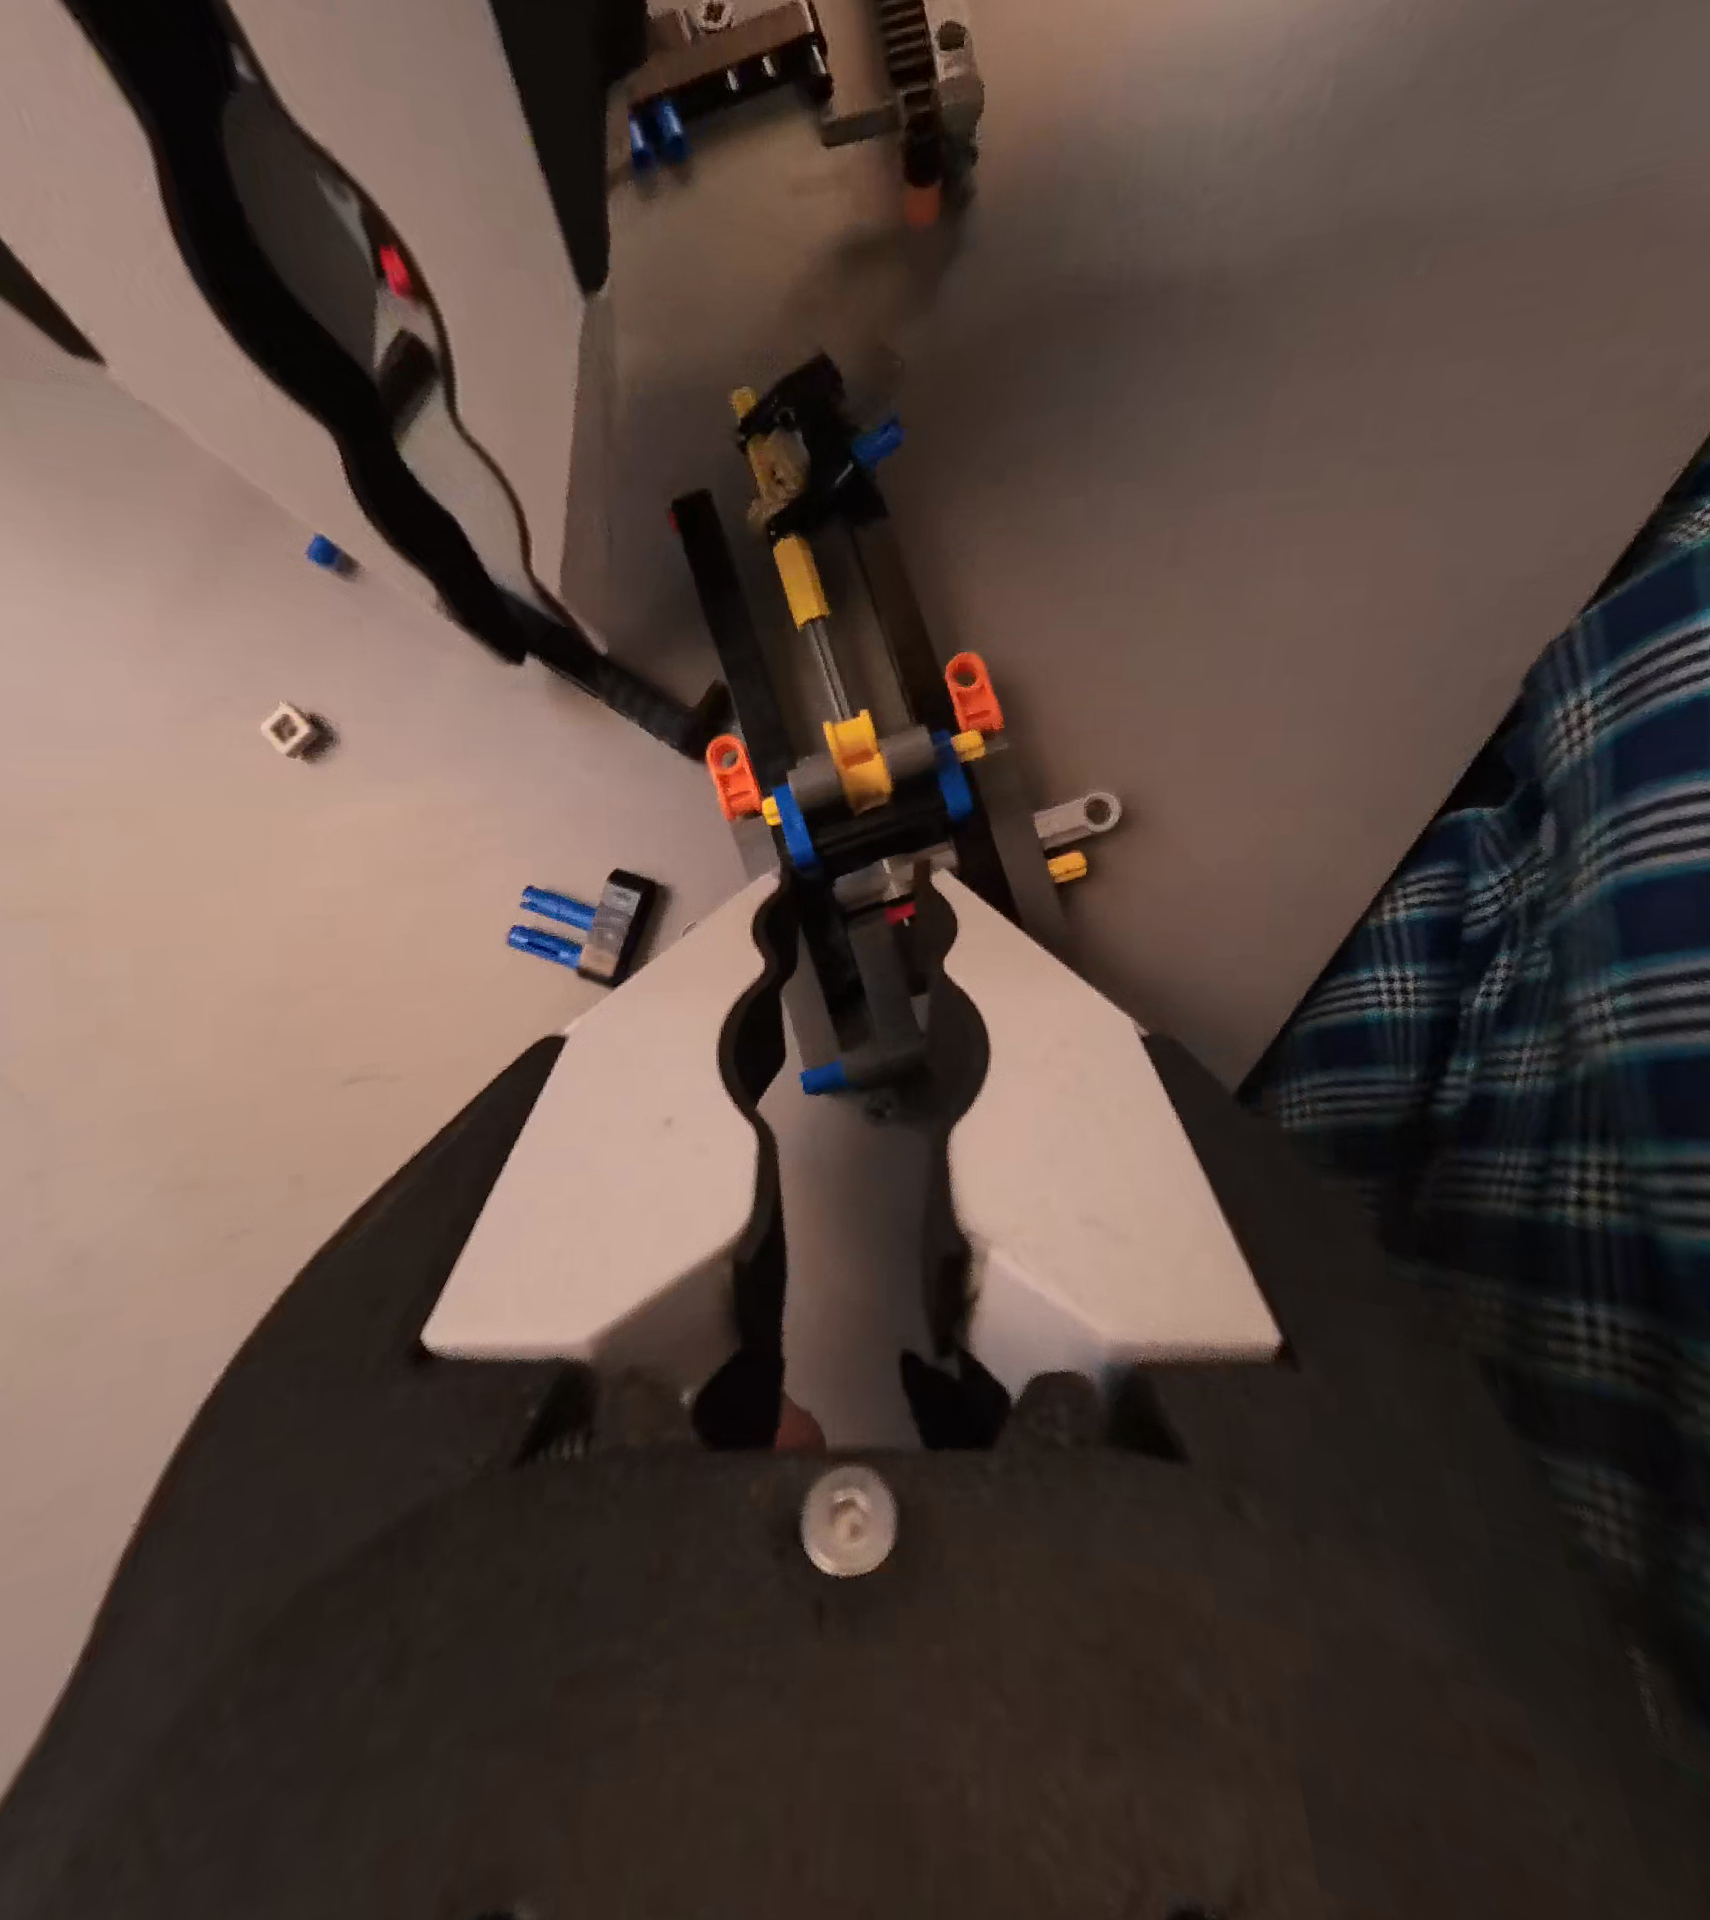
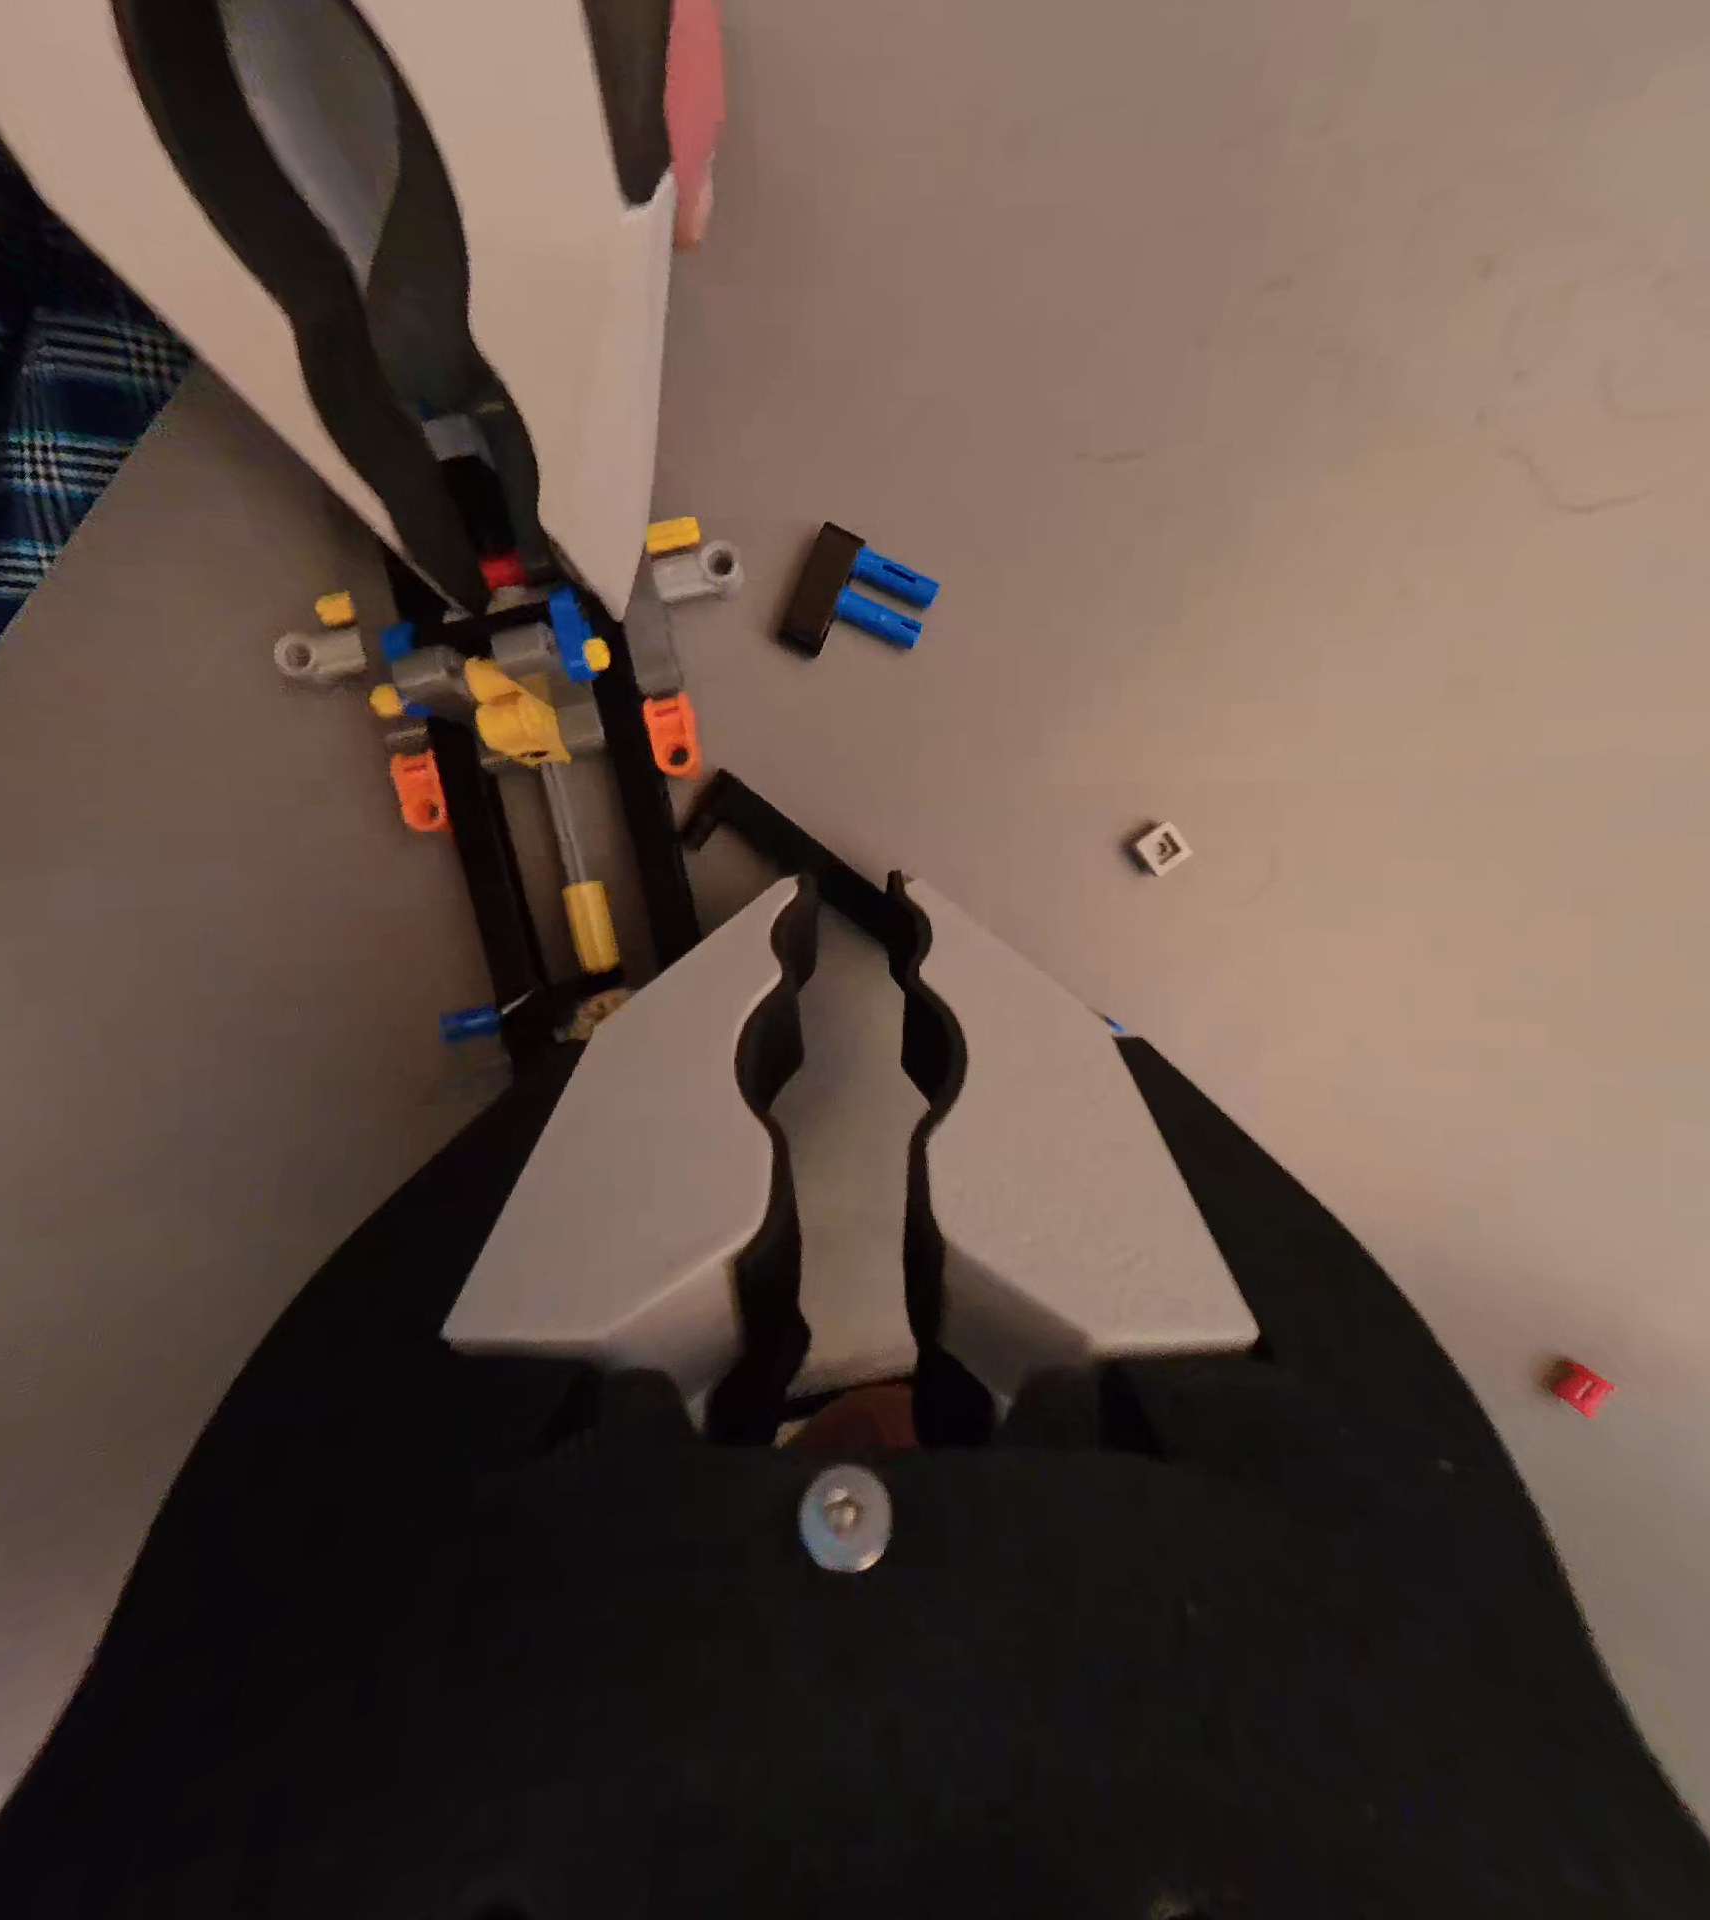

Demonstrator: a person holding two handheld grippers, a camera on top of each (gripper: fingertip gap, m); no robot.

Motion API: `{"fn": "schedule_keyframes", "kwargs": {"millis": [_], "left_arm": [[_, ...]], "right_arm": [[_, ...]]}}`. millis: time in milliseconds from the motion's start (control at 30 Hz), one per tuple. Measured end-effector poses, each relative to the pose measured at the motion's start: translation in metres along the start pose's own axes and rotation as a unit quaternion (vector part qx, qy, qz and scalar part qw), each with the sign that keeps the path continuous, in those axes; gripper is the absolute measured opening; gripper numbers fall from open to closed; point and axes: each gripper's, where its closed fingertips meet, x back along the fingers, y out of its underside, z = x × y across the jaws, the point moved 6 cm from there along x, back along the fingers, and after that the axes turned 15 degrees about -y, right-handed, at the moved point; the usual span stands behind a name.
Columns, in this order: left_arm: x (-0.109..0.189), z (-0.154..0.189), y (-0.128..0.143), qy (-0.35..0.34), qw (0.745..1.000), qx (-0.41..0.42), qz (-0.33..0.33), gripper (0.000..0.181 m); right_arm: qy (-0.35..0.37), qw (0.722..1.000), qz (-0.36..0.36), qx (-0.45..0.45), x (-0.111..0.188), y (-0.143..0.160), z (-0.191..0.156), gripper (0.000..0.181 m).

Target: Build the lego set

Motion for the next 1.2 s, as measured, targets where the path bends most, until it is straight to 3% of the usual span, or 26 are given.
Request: {"fn": "schedule_keyframes", "kwargs": {"millis": [33,267,367,600,1200], "left_arm": [[0.001,-0.001,0.001,0.007,1.000,-0.013,-0.001,0.019],[0.010,-0.019,0.014,0.037,0.994,-0.102,-0.017,0.019],[0.018,-0.022,0.012,0.048,0.995,-0.087,-0.007,0.032],[0.015,-0.011,-0.003,-0.004,0.996,-0.066,0.057,0.044],[0.001,-0.003,0.000,-0.046,0.996,-0.047,0.061,0.038]], "right_arm": [[-0.003,1.000,-0.001,0.004,0.000,0.001,-0.001,0.012],[-0.004,0.999,-0.021,0.029,-0.007,0.000,0.000,0.014],[-0.006,1.000,-0.017,0.026,-0.007,0.000,0.001,0.012],[0.006,1.000,-0.003,-0.004,-0.006,0.001,0.003,0.006],[0.020,0.993,0.026,-0.117,-0.008,0.001,-0.021,0.005]]}}
